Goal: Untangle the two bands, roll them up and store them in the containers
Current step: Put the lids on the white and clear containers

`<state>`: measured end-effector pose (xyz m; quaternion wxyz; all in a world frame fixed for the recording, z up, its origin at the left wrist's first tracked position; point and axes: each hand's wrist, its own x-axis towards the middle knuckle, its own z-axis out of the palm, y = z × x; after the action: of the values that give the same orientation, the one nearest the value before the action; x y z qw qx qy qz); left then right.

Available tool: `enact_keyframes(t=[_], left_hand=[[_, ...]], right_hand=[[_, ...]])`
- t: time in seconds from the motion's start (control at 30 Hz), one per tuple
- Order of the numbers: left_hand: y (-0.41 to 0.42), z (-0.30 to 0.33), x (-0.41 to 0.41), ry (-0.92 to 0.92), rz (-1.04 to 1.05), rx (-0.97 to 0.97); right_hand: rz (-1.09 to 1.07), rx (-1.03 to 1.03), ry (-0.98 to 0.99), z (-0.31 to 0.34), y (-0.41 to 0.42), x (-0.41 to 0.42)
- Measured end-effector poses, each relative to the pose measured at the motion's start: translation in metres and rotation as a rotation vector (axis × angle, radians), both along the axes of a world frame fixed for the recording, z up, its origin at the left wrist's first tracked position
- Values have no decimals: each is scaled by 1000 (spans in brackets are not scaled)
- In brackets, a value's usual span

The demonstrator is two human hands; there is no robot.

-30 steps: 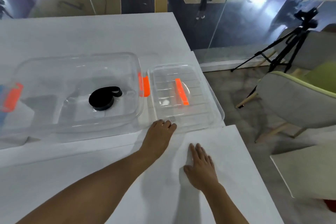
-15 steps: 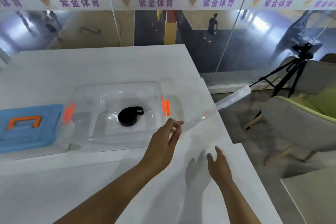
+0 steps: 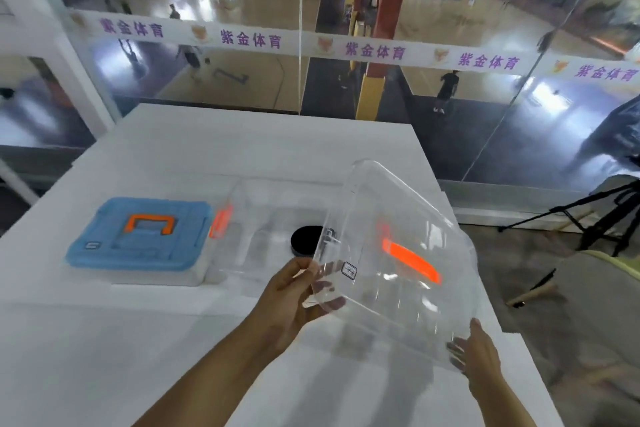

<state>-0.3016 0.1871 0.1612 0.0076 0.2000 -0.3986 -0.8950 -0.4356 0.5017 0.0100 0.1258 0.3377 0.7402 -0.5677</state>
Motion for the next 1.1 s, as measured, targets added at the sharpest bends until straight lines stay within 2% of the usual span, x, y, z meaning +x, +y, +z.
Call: enact_keyframes(t=[0.1,0.27,0.33,0.47,0.57,0.77,0.9,1.1], left_hand=[[-30,-9,8,-41,70,7],[-79,-23,4,-198,265,-309],[-99,-32,2,-248,297,-489],[-142,-52,0,-396,285,-1027],[-168,-71,-2,-492,282,-1259],[-189,-98,-5,-560,252,-1350],[-193,-111,-4,-550,217,-1282],[-196,-111,-17,-551,238,-1295]], right_hand=[[2,-1,109,12,-23,5],[57,113,298,43,-74,-5],[69,112,326,52,-97,-13],[130,176,327,63,-140,-26],[168,198,343,64,-165,-33],[258,321,378,42,-186,-47],[282,355,390,39,-193,-48],[328,358,338,41,-188,-49]])
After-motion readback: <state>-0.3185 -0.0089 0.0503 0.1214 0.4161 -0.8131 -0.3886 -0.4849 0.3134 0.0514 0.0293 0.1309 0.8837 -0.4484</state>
